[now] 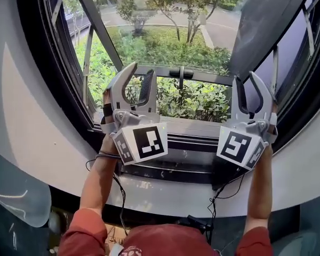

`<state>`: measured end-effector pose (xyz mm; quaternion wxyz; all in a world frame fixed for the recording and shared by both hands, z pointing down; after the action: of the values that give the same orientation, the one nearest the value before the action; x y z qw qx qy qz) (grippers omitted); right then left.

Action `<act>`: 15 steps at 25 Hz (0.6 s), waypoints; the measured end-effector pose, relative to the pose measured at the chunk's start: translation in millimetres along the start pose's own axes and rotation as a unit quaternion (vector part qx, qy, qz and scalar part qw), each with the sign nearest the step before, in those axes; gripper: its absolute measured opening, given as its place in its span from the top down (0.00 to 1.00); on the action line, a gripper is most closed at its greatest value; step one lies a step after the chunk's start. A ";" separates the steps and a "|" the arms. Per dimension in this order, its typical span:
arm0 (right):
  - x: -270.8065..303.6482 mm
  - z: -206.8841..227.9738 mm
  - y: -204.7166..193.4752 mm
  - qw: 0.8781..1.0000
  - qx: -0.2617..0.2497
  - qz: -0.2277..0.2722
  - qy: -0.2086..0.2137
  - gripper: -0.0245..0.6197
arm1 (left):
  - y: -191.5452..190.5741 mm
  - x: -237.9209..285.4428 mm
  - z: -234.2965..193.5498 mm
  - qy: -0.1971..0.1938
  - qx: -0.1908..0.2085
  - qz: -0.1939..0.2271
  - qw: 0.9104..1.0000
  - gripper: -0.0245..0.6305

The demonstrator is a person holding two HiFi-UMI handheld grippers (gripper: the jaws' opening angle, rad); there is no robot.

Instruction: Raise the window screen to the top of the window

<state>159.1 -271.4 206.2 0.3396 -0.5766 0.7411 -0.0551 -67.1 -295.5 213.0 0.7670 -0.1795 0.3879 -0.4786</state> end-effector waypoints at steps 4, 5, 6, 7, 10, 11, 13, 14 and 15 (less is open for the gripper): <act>-19.7 -15.1 -10.8 0.999 0.048 -0.007 0.015 0.73 | -13.2 -19.6 19.5 -0.012 -0.038 -0.016 0.999 0.74; -25.4 -17.4 -11.9 0.998 0.060 -0.007 0.019 0.73 | -17.0 -24.5 24.5 -0.016 -0.050 -0.021 0.998 0.74; -31.4 -20.4 -12.8 0.997 0.074 -0.009 0.023 0.73 | -21.3 -29.6 29.1 -0.020 -0.063 -0.027 0.997 0.74; -37.6 -24.6 -13.8 0.996 0.087 -0.012 0.029 0.73 | -26.2 -34.7 33.3 -0.023 -0.077 -0.033 0.996 0.74; -56.4 -40.6 -18.6 0.991 0.126 -0.023 0.047 0.73 | -48.3 -51.6 49.1 -0.029 -0.110 -0.060 0.992 0.74; -62.4 -45.6 -20.7 0.989 0.139 -0.026 0.052 0.73 | -56.8 -57.9 55.8 -0.032 -0.118 -0.070 0.990 0.74; -73.4 -55.2 -25.4 0.983 0.169 -0.032 0.061 0.73 | -65.4 -69.5 66.2 -0.039 -0.139 -0.086 0.986 0.74; -78.3 -60.3 -27.9 0.980 0.183 -0.035 0.066 0.73 | -65.8 -74.6 69.8 -0.043 -0.150 -0.092 0.984 0.74; -82.9 -65.7 -30.7 0.977 0.195 -0.038 0.072 0.73 | -65.6 -79.8 73.3 -0.046 -0.160 -0.096 0.981 0.74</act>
<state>155.5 -227.9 307.3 0.3893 -0.5216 0.7158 -0.2530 -69.1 -264.2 335.7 0.6962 -0.3581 0.4045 -0.4727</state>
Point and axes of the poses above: the fingertips, and each gripper's own axes: x forward along the fingers, z to its right, y out of its top, the point moved 5 cm from there along -x, backward along the fingers, and after that the axes turned 1 degree about z, right-handed, at the moved point
